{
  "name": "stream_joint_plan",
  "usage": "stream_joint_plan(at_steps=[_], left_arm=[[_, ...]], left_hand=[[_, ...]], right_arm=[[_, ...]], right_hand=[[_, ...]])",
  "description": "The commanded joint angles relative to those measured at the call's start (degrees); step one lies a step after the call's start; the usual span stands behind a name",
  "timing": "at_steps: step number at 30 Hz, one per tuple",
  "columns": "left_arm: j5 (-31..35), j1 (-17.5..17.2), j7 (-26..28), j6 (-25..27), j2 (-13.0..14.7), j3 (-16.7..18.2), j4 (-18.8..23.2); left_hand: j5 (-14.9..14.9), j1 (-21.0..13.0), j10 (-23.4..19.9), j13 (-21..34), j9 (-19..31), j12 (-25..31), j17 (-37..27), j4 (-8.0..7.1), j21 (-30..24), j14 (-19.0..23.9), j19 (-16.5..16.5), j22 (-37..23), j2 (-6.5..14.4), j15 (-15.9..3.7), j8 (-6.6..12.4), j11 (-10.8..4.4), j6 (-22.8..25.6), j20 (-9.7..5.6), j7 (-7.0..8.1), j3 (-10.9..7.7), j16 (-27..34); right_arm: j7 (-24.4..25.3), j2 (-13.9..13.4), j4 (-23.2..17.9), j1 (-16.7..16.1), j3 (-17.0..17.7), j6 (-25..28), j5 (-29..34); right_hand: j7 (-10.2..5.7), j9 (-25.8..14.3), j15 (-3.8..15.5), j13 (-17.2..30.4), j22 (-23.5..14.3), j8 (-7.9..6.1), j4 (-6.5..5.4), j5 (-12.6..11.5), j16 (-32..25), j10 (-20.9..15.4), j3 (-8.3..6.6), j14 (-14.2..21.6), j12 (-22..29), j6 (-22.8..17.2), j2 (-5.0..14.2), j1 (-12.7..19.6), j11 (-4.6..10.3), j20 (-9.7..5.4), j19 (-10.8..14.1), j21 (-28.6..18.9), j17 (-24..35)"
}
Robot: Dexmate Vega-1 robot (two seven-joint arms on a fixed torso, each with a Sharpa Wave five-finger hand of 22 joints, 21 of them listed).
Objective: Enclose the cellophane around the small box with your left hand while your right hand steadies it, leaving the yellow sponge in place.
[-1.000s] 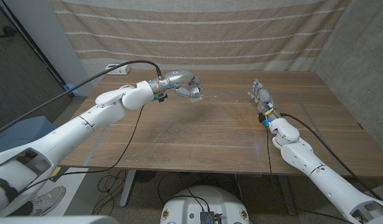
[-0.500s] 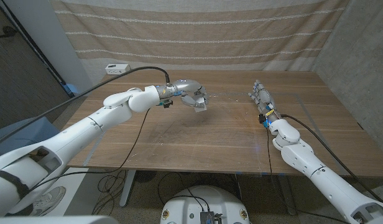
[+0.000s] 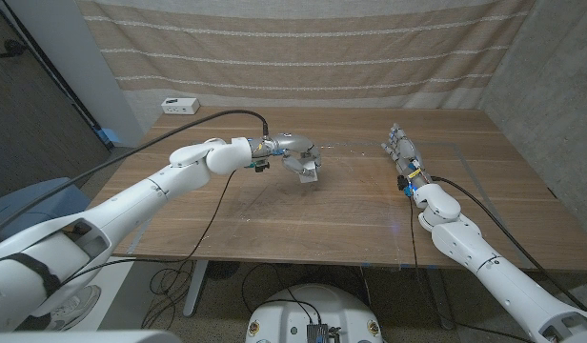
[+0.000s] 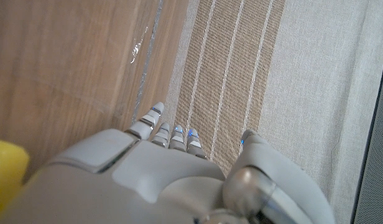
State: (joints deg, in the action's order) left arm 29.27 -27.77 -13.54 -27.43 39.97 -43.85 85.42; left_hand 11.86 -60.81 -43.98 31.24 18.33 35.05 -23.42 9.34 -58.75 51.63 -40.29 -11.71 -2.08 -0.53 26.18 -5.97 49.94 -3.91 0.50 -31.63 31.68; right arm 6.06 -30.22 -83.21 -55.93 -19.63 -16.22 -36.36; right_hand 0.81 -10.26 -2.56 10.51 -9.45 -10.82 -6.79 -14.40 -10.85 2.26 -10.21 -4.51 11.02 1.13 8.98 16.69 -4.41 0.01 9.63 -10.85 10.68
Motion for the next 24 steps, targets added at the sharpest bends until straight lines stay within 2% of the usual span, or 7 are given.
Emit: stream_joint_plan(at_steps=[1,13,15,19,21,23,24], left_arm=[[6.22,1.9,1.56,-0.85,-1.25,-3.25,-2.64],[10.82,3.21,4.27,-2.09,-1.88,-5.49,-4.32],[11.59,3.22,4.6,-1.88,-1.79,-5.69,-4.09],[12.91,3.66,2.92,-0.68,-1.56,-6.27,-3.05],[13.45,3.98,1.34,0.16,-1.47,-6.61,-2.36],[13.82,4.27,-0.34,0.97,-1.38,-6.91,-1.66],[14.01,4.44,-1.18,1.32,-1.34,-7.07,-1.33]], left_hand=[[0.01,-10.61,-0.49,-0.03,0.07,-0.52,-7.62,0.11,-0.34,6.76,1.04,-0.01,10.55,-12.28,0.19,-0.06,0.57,-2.34,0.2,-0.36,-0.27],[-0.06,-10.57,0.05,-0.48,-0.21,-1.76,-7.91,0.09,-0.91,5.56,3.66,0.06,10.62,-12.17,-0.27,-0.12,-0.17,-1.36,0.13,-0.52,-1.35],[-0.14,-10.27,0.67,-1.23,-0.49,-2.95,-7.7,-0.08,-1.29,4.22,6.0,0.11,10.78,-12.08,-1.54,0.41,-2.66,-0.34,0.13,-0.74,-2.74],[-0.15,-10.08,2.25,-1.42,-0.78,-4.13,-6.55,0.11,-1.2,1.77,10.04,0.29,10.49,-11.34,-2.75,0.44,-4.59,1.15,0.49,-1.02,-5.35],[-0.28,-9.22,3.34,-1.88,-0.9,-5.14,-5.34,-0.26,-1.09,0.18,12.01,0.41,10.13,-10.83,-3.21,0.73,-5.19,2.03,0.78,-0.71,-6.99],[-0.4,-8.14,4.15,-2.4,-1.03,-6.18,-4.25,-0.64,-0.99,-1.49,13.6,0.6,9.77,-10.6,-3.94,0.5,-6.48,2.74,1.71,-0.28,-8.43],[-0.41,-7.52,5.22,-2.77,-1.15,-7.13,-3.71,-0.84,-0.62,-2.93,15.34,0.75,9.8,-10.25,-4.36,0.7,-7.09,3.67,1.65,-0.05,-9.33]], right_arm=[[-0.04,0.14,0.5,-0.08,0.1,0.05,-0.33],[-0.15,0.28,1.21,0.35,0.13,-0.12,-0.29],[-0.28,0.3,1.4,0.49,0.12,-0.16,-0.32],[-0.26,0.45,1.71,0.8,0.18,-0.11,-0.43],[-0.32,0.49,1.83,0.9,0.23,-0.09,-0.54],[-0.34,0.5,1.88,0.98,0.27,0.01,-0.66],[-0.43,0.5,1.98,1.03,0.25,-0.09,-0.61]], right_hand=[[0.15,-0.21,-0.2,0.24,-0.32,-0.01,0.12,0.08,-0.23,-0.32,-0.42,-0.1,0.17,-0.19,-0.55,0.09,-0.27,0.12,0.54,-0.2,0.13],[0.12,-0.21,-0.22,0.25,-0.32,0.01,0.18,0.1,-0.22,-0.29,-0.47,-0.08,0.15,-0.17,-0.63,0.05,-0.3,0.15,0.57,-0.19,0.13],[0.12,-0.21,-0.21,0.25,-0.32,0.0,0.18,0.1,-0.22,-0.27,-0.48,-0.07,0.14,-0.2,-0.63,0.05,-0.29,0.15,0.55,-0.19,0.13],[0.08,-0.21,-0.2,0.25,-0.32,0.01,0.18,0.11,-0.21,-0.24,-0.49,-0.08,0.13,-0.18,-0.64,0.03,-0.28,0.13,0.55,-0.18,0.13],[0.07,-0.21,-0.18,0.25,-0.32,0.01,0.18,0.12,-0.21,-0.21,-0.5,-0.08,0.12,-0.19,-0.64,0.02,-0.21,0.15,0.56,-0.18,0.14],[0.1,-0.21,-0.21,0.25,-0.32,0.0,0.18,0.12,-0.22,-0.19,-0.51,-0.06,0.11,-0.2,-0.64,0.01,-0.23,0.19,0.54,-0.18,0.14],[0.06,-0.21,-0.23,0.25,-0.32,0.01,0.19,0.12,-0.22,-0.21,-0.51,-0.06,0.12,-0.18,-0.64,0.01,-0.25,0.2,0.54,-0.17,0.14]])
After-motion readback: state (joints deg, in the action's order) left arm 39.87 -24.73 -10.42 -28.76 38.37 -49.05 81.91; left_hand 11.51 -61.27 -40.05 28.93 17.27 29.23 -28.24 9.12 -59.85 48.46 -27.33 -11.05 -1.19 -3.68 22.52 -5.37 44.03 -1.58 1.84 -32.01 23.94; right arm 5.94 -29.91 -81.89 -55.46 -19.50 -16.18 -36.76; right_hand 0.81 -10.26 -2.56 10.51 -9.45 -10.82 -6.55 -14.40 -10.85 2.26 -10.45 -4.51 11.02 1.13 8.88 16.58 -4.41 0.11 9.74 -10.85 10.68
